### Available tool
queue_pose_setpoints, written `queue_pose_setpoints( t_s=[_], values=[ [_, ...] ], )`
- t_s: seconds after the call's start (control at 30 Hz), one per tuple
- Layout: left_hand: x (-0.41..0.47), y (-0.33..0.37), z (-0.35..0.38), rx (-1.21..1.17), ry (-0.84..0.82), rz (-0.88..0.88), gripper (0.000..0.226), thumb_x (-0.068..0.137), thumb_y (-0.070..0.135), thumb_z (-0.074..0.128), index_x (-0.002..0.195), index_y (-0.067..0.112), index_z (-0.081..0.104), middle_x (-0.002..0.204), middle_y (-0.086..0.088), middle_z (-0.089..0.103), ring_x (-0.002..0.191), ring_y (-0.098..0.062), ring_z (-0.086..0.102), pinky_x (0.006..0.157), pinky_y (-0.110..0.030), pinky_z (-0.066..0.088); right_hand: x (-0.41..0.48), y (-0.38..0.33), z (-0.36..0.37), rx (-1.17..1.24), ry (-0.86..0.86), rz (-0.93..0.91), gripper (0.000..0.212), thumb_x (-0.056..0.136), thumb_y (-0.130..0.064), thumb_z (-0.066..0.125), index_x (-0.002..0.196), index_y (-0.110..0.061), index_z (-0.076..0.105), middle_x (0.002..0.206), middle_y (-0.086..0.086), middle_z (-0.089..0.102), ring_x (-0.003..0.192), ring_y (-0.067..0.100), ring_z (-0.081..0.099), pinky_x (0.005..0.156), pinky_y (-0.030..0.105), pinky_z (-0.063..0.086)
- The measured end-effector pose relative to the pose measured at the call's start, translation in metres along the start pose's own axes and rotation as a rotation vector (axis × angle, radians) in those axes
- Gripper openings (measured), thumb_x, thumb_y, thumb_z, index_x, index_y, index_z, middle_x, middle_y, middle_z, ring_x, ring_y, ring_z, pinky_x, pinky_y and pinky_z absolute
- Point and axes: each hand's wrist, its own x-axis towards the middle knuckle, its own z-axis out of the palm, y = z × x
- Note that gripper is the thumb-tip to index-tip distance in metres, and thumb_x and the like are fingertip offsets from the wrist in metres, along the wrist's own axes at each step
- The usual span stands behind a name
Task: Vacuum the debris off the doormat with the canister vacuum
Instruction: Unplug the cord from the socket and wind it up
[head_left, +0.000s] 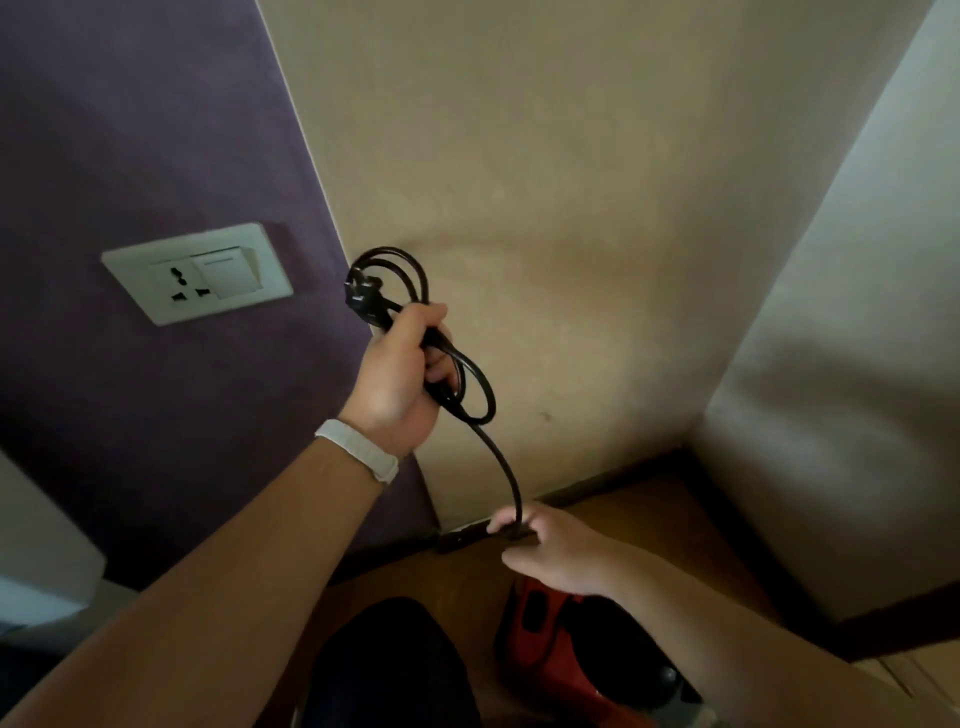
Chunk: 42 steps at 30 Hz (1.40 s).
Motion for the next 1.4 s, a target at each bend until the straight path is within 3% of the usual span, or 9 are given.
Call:
queue_pose_setpoints(
  t_s=[0.1,0.2,0.3,0.43,0.67,0.83,1.0,1.17,1.4],
  values=[
    [-0.003,0.0,-0.014,0.034,0.031,0.016,0.029,0.094,0.016,0.052,0.067,0.015,0.042,0.057,0.001,0.027,0.048,-0.013,0.024,0.046,-0.027,0.034,0.004,0.002,0.013,-0.02,0.024,-0.028,0.016,0.095,-0.05,0.049,0.098,-0.048,0.064,0.124,0.01,0.067,0.116,0.034,0.061,0.102,0.054,0.048],
    [-0.008,-0.006,-0.025,0.235,0.038,0.057,0.021,0.093,0.006,0.054,0.074,0.014,0.051,0.061,0.0,0.037,0.044,-0.01,0.031,0.041,-0.023,0.035,0.001,-0.002,0.003,0.159,0.155,-0.029,0.04,0.103,-0.044,0.043,0.084,-0.022,0.07,0.098,0.004,0.074,0.098,0.02,0.068,0.098,0.035,0.047],
    [-0.012,-0.018,-0.038,0.665,0.011,0.042,0.021,0.091,0.0,0.057,0.078,0.017,0.059,0.067,-0.001,0.047,0.05,-0.012,0.045,0.046,-0.025,0.041,0.0,-0.002,-0.017,0.515,0.393,0.0,0.038,0.099,-0.024,0.053,0.063,-0.014,0.053,0.058,0.004,0.051,0.058,0.021,0.053,0.089,0.052,0.052],
    [-0.019,-0.051,-0.052,0.921,-0.125,-0.142,0.023,0.077,0.016,0.071,0.096,0.025,0.065,0.069,0.0,0.056,0.062,-0.017,0.054,0.061,-0.032,0.046,-0.005,-0.026,-0.039,0.888,0.468,-0.041,0.014,0.097,-0.007,0.048,0.085,-0.002,0.054,0.057,0.001,0.033,0.054,0.015,0.029,0.062,0.039,0.033],
    [-0.03,-0.094,-0.025,0.805,-0.425,-0.105,0.067,0.077,-0.001,0.082,0.13,0.024,0.05,0.107,0.008,0.066,0.093,0.009,0.065,0.079,-0.015,0.051,-0.015,-0.086,-0.058,1.191,0.367,-0.055,0.01,0.096,0.001,0.05,0.095,0.002,0.06,0.068,0.006,0.053,0.055,0.012,0.043,0.051,0.024,0.035],
    [-0.036,-0.109,-0.007,0.774,-0.073,0.12,0.093,0.063,0.02,0.091,0.139,0.022,0.037,0.105,0.018,0.058,0.094,0.005,0.06,0.079,-0.014,0.049,-0.021,-0.091,-0.072,1.31,0.33,-0.045,0.013,0.096,0.002,0.052,0.104,0.007,0.062,0.077,0.009,0.059,0.059,0.011,0.051,0.052,0.019,0.048],
    [-0.028,-0.113,-0.008,0.862,-0.123,0.006,0.076,0.055,0.047,0.084,0.122,0.025,0.056,0.102,-0.005,0.07,0.091,-0.018,0.07,0.08,-0.047,0.06,-0.022,-0.078,-0.072,1.253,0.305,-0.04,0.021,0.095,0.005,0.053,0.112,0.015,0.061,0.079,0.012,0.06,0.06,0.012,0.054,0.055,0.018,0.052],
    [-0.025,-0.11,-0.008,0.919,-0.182,0.011,0.028,0.073,0.012,0.084,0.085,0.027,0.063,0.076,0.01,0.068,0.07,-0.001,0.065,0.065,-0.021,0.052,-0.021,-0.068,-0.075,1.074,0.303,-0.088,0.017,0.094,0.003,0.059,0.107,0.012,0.065,0.076,0.011,0.062,0.061,0.013,0.06,0.064,0.024,0.057],
    [-0.017,-0.113,-0.004,0.707,-0.072,-0.094,0.007,0.083,0.011,0.074,0.089,0.013,0.071,0.081,-0.005,0.075,0.084,-0.025,0.073,0.082,-0.037,0.059,-0.016,-0.051,-0.071,0.456,0.453,-0.192,0.028,0.099,-0.038,0.052,0.083,-0.022,0.069,0.09,-0.005,0.07,0.097,0.019,0.066,0.098,0.042,0.051]
  ],
)
